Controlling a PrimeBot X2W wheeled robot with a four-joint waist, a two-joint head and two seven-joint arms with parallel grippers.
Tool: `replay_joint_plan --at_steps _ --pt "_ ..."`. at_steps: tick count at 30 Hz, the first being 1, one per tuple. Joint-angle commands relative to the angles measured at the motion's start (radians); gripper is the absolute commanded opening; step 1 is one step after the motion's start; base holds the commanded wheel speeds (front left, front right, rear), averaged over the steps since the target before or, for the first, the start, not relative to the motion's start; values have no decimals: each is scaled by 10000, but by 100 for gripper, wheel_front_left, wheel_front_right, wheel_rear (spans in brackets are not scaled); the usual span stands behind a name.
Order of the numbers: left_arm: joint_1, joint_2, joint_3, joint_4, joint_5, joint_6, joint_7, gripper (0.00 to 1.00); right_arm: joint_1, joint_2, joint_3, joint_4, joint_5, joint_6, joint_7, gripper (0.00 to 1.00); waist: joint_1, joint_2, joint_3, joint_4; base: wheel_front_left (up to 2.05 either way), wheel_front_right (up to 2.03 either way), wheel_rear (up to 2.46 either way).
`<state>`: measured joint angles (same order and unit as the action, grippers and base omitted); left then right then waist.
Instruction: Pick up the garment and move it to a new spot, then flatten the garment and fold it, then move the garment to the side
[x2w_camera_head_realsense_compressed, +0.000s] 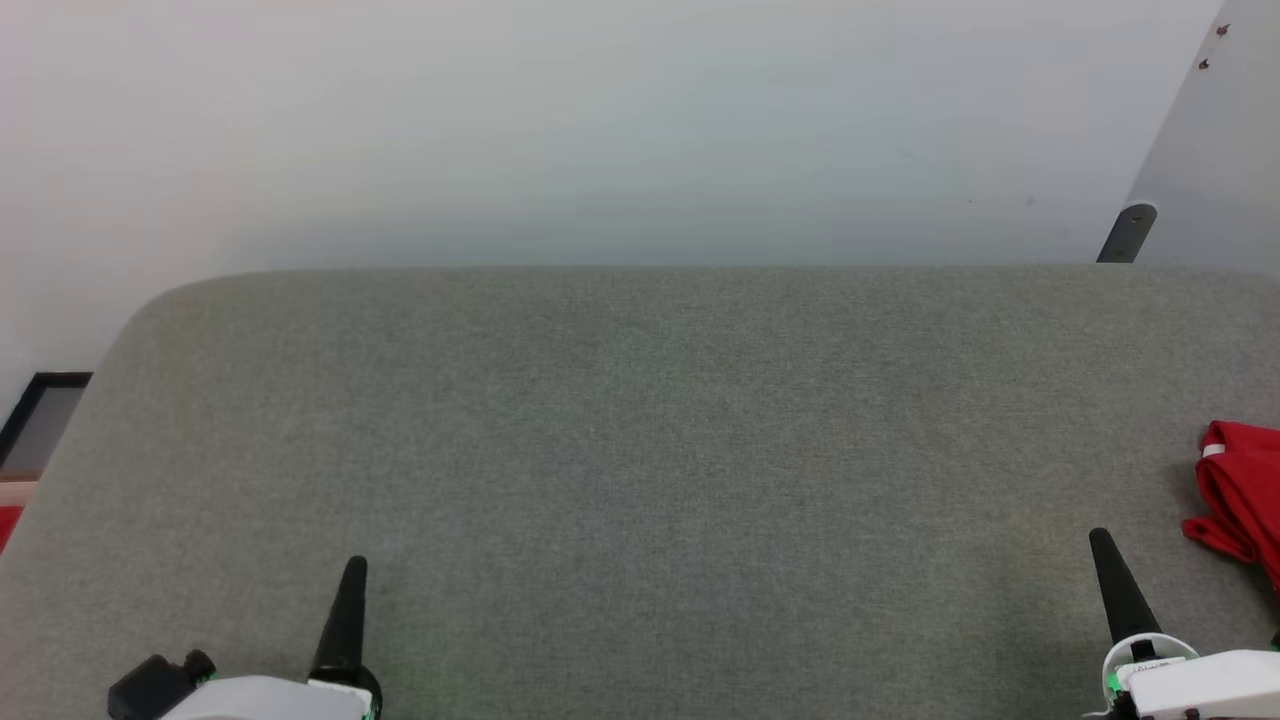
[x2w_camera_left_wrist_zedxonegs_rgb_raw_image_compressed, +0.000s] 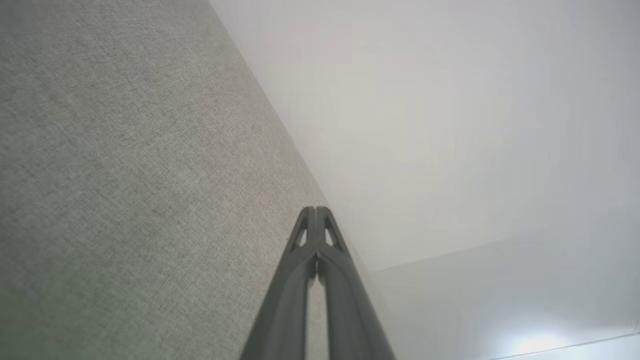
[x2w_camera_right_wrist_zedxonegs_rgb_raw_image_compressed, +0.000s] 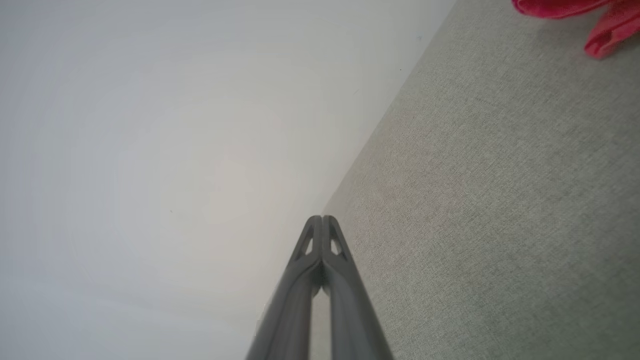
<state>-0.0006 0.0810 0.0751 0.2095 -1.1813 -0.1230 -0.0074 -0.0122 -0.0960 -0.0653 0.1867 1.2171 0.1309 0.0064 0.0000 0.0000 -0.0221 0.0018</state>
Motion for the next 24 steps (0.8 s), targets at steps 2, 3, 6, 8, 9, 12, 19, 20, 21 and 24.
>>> replay_joint_plan --at_steps 2,3,6,8,9,12,19,20,21,24 --pt "-261 1 73 -18 -392 -37 117 0 -297 13 -94 -17 371 -1 92 0 0 0 13 -1 0 0 0" --pt "-278 -5 83 -9 -489 -39 143 0 -311 24 -101 -4 455 -1 115 0 0 0 18 -1 0 0 0" --pt "-327 -27 106 23 -743 -44 223 0 -339 53 -122 43 703 -1 180 0 0 0 31 -2 0 0 0" --pt "-372 -43 120 37 -925 -48 269 0 -379 73 -136 65 863 -1 218 0 0 0 40 -3 0 0 0" --pt "-394 -50 128 48 -1008 -50 296 0 -401 84 -143 76 944 -1 237 0 0 0 44 -3 0 0 0" --pt "-463 -70 150 68 -1254 -55 367 0 -455 111 -167 115 1180 -1 304 0 0 0 57 -4 0 0 0" --pt "-567 -112 190 111 -1759 -66 504 0 -525 167 -210 195 1628 -1 423 0 0 0 84 -6 0 0 0" --pt "-584 -120 196 117 -1836 -67 523 0 -543 173 -219 212 1701 -1 446 0 0 0 88 -6 0 0 0" --pt "-601 -127 203 127 -1898 -67 555 0 -566 179 -226 220 1776 -1 458 0 0 0 92 -7 0 0 0" --pt "-655 -144 221 150 -2139 -71 610 0 -629 205 -246 250 1982 -1 522 0 0 0 106 -8 0 0 0"
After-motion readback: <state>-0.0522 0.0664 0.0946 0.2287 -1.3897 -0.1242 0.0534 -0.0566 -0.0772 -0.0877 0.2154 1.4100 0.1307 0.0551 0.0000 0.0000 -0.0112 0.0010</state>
